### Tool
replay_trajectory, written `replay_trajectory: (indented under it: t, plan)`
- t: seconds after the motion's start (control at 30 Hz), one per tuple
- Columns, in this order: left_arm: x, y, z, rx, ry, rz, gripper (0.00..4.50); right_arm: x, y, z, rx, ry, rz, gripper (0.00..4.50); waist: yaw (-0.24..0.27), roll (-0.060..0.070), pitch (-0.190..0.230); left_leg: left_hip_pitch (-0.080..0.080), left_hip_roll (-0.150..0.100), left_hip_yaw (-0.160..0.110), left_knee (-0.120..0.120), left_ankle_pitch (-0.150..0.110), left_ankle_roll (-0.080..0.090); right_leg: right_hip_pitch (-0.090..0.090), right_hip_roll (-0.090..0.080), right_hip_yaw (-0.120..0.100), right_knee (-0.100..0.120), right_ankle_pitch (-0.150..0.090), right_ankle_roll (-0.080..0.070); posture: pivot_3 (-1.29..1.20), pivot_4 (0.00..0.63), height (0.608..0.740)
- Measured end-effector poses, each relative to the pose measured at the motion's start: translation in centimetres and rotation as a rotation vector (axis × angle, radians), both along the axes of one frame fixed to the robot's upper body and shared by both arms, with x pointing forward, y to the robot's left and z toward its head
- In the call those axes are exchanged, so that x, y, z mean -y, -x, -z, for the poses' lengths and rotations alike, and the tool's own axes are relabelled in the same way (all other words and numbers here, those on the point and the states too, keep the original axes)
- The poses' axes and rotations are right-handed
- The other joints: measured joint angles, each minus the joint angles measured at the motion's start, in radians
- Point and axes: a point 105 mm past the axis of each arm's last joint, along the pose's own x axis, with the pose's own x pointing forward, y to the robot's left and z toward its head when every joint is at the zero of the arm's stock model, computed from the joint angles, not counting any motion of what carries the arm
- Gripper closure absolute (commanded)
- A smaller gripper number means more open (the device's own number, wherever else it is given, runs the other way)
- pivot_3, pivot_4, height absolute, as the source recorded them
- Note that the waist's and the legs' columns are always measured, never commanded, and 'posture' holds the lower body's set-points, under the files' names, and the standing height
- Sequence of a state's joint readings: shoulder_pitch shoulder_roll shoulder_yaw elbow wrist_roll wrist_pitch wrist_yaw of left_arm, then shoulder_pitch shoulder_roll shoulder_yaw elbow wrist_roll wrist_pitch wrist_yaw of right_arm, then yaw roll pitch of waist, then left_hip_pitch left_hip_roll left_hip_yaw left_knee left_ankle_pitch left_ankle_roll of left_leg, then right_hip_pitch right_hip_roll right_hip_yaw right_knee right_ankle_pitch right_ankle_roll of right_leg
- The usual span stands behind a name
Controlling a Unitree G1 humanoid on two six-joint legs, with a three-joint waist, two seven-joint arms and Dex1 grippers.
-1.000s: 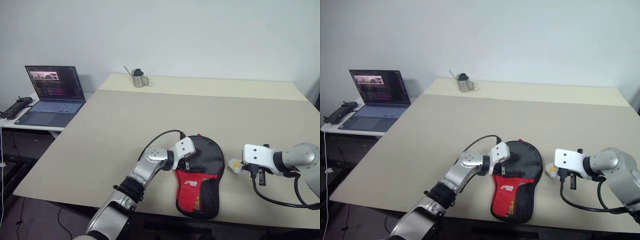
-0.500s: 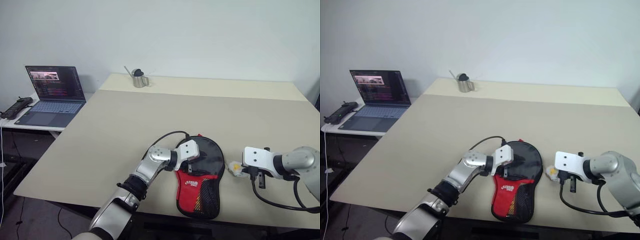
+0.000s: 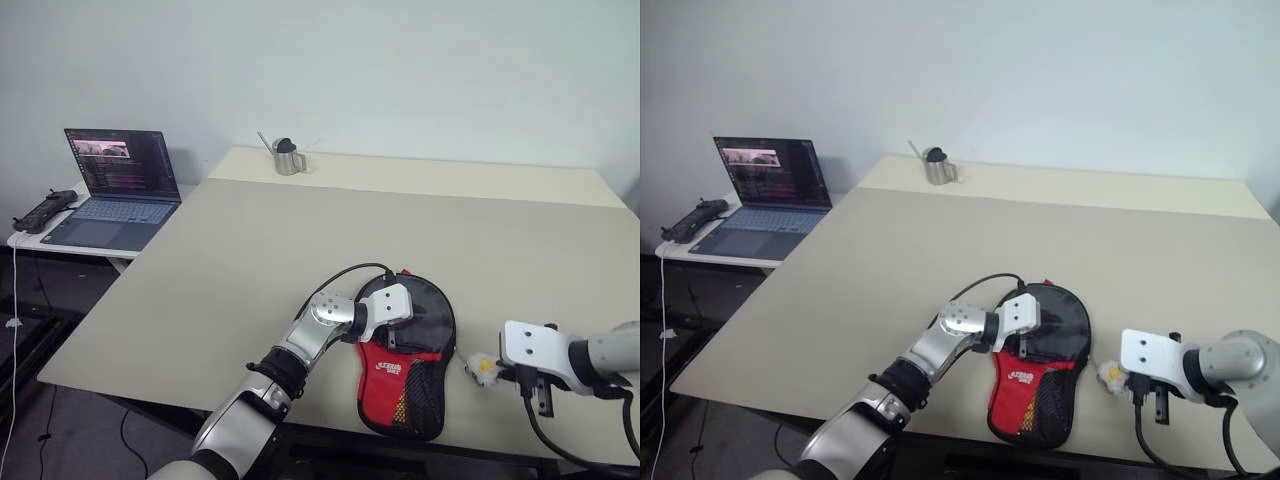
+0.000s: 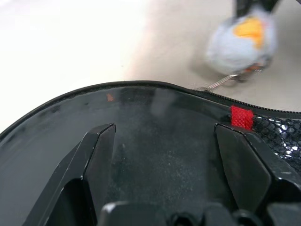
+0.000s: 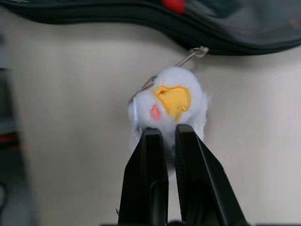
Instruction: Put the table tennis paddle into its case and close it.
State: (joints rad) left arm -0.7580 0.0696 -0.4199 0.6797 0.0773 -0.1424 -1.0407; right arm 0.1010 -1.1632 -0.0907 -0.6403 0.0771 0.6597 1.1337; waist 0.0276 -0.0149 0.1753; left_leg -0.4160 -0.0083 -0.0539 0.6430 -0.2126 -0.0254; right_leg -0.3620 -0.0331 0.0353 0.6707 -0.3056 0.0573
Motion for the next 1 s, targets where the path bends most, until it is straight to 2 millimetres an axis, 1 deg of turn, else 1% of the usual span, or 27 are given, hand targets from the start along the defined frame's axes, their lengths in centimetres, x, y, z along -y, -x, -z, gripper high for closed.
replay_trajectory:
  t: [0.07, 0.2, 0.27, 0.4, 0.5, 0.67, 0.8, 1.0]
  plan:
    - [0.2, 0.1, 0.1, -0.004, -0.003, 0.005, 0.85, -0.2, 0.9, -0.1, -0.015, -0.007, -0.007, 4.49, 0.001, 0.002, -0.002, 0.001, 0.0, -0.002, -0.001, 0.0, 0.0, 0.005, 0.0, -0.004, -0.008, 0.001, 0.001, 0.0, 0.15, 0.74]
    - [0.8, 0.4, 0.3, -0.008, 0.002, 0.023, 0.85, -0.7, 3.0, -0.3, -0.057, -0.01, -0.032, 4.49, 0.006, 0.002, -0.004, 0.0, -0.002, -0.004, 0.0, -0.002, 0.003, 0.01, -0.003, -0.007, -0.013, 0.0, 0.003, 0.0, 0.15, 0.74]
    - [1.0, 0.5, 0.2, -0.008, 0.004, 0.03, 0.85, -0.8, 3.6, -0.3, -0.068, -0.012, -0.037, 4.49, 0.007, 0.002, -0.004, 0.0, -0.005, -0.007, 0.0, -0.003, 0.003, 0.01, -0.006, -0.008, -0.014, -0.001, 0.005, 0.0, 0.15, 0.74]
    - [1.5, 0.6, 0.3, -0.019, 0.006, 0.037, 0.85, -2.1, 5.7, -0.2, -0.124, -0.04, -0.088, 4.49, 0.013, 0.002, -0.005, -0.001, -0.009, -0.014, 0.0, -0.003, 0.004, 0.012, -0.01, -0.014, -0.014, -0.002, 0.005, 0.0, 0.15, 0.74]
    - [1.5, 0.5, 0.3, -0.019, 0.003, 0.034, 0.85, -3.2, 7.2, 0.4, -0.204, -0.08, -0.133, 4.49, 0.012, 0.001, -0.005, -0.001, -0.011, -0.018, 0.0, -0.003, 0.004, 0.014, -0.012, -0.017, -0.014, -0.003, 0.007, 0.0, 0.15, 0.74]
    - [1.6, 0.4, 0.6, -0.023, 0.002, 0.029, 0.85, -4.6, 8.5, 1.2, -0.265, -0.117, -0.172, 4.49, 0.005, -0.002, -0.007, 0.001, -0.013, -0.021, 0.001, -0.003, 0.004, 0.017, -0.014, -0.021, -0.014, -0.003, 0.007, 0.0, 0.15, 0.74]
    - [1.7, 0.5, 0.6, -0.027, 0.004, 0.029, 0.85, -5.0, 9.2, 1.6, -0.308, -0.143, -0.181, 4.49, 0.004, -0.003, -0.009, 0.001, -0.015, -0.021, 0.0, -0.003, 0.004, 0.018, -0.017, -0.022, -0.014, -0.005, 0.009, 0.0, 0.15, 0.74]
    - [1.9, 0.5, 0.7, -0.029, 0.005, 0.029, 0.85, -5.9, 9.4, 1.9, -0.3, -0.169, -0.199, 4.49, 0.004, -0.004, -0.012, 0.001, -0.016, -0.022, 0.0, -0.003, 0.005, 0.019, -0.02, -0.023, -0.014, -0.005, 0.009, 0.0, 0.15, 0.74]
